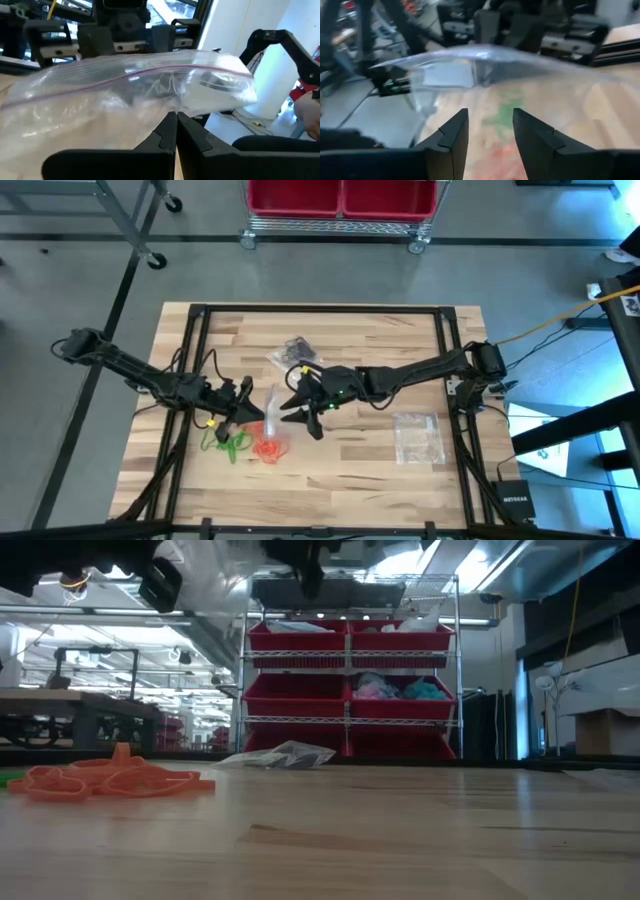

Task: Sort rubber bands
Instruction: Open the transparent zip bag

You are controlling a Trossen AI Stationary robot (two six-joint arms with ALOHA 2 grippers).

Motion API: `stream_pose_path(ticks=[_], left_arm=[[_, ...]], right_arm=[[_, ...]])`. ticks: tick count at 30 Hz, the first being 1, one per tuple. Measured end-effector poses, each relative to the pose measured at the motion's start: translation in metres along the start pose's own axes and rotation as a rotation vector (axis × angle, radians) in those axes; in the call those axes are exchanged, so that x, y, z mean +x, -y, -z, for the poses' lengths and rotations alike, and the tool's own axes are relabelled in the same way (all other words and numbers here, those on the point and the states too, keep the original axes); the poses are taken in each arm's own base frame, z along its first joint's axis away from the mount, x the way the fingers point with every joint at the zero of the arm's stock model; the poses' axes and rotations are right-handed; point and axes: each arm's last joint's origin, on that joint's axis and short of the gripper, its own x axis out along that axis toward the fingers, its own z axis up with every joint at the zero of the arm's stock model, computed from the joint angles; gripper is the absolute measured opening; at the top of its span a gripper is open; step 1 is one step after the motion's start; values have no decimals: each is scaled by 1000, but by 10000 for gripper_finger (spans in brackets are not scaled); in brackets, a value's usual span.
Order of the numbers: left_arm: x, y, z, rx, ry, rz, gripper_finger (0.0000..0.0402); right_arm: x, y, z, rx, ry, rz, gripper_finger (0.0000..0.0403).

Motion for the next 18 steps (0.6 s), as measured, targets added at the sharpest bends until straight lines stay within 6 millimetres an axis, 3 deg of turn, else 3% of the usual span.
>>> stream_pose_path(ticks=[4, 8, 13, 18], left_arm=[[0, 0, 0, -12, -1, -1, 0], [1, -1, 1, -15, -7, -6, 0], [1, -1, 1, -6, -1, -6, 0], [1, 0, 0, 6, 11, -4, 0]], right_arm=[[1, -1, -3, -6, 62, 49, 147], [11, -1, -5, 22, 160, -9, 145], [23, 2, 6, 39, 128, -16, 139], [23, 1, 4, 51, 147, -7, 138]])
